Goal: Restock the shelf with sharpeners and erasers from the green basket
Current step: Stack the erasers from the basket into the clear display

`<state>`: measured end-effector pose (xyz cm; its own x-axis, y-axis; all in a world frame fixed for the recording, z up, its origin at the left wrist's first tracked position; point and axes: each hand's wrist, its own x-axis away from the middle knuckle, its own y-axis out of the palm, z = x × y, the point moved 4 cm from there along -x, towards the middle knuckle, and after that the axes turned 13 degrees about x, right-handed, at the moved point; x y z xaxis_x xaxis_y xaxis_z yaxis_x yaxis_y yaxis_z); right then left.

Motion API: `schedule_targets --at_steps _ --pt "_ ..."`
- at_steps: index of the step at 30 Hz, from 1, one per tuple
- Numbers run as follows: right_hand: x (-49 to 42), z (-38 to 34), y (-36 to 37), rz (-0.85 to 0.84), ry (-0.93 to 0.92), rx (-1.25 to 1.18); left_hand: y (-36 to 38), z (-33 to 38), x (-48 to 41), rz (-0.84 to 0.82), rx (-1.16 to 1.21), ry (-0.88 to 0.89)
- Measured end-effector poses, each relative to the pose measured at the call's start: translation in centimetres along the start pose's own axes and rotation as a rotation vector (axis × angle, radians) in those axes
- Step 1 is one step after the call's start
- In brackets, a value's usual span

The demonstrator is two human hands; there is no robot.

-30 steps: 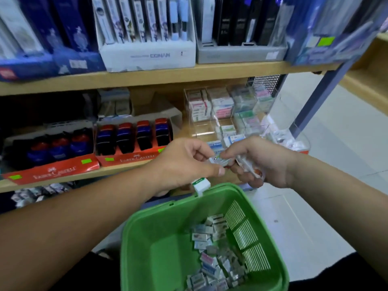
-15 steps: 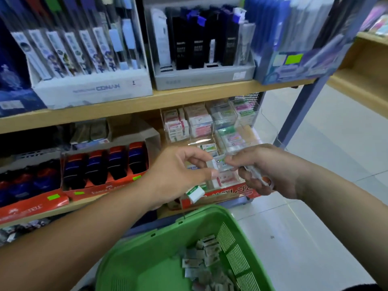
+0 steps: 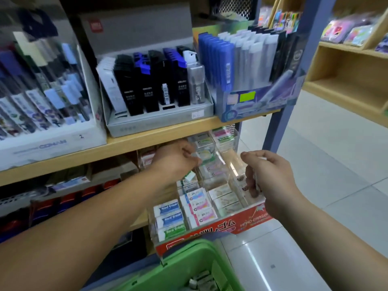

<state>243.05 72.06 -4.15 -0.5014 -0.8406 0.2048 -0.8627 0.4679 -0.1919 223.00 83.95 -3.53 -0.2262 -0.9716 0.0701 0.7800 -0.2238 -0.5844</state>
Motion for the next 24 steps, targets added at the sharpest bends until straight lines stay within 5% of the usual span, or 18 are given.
schedule_targets --at_steps 5,10,18,24 --pt "-0.3 0.8 0.1 -0.030 0.020 -0.026 1.8 0.3 -1.6 -0.107 -0.093 -0.042" --pt "0.0 0.6 0.9 -0.078 0.018 -0.045 1.6 0.5 -1.9 -0.030 -0.222 -0.027" --pt "0.3 0.5 1.1 -0.105 0.009 -0.049 2.2 -0.2 -1.3 -0.103 0.044 -0.013" --pt "0.5 0.5 1.1 -0.115 0.004 -0.026 2.1 0.4 -1.7 -0.138 -0.062 0.005"
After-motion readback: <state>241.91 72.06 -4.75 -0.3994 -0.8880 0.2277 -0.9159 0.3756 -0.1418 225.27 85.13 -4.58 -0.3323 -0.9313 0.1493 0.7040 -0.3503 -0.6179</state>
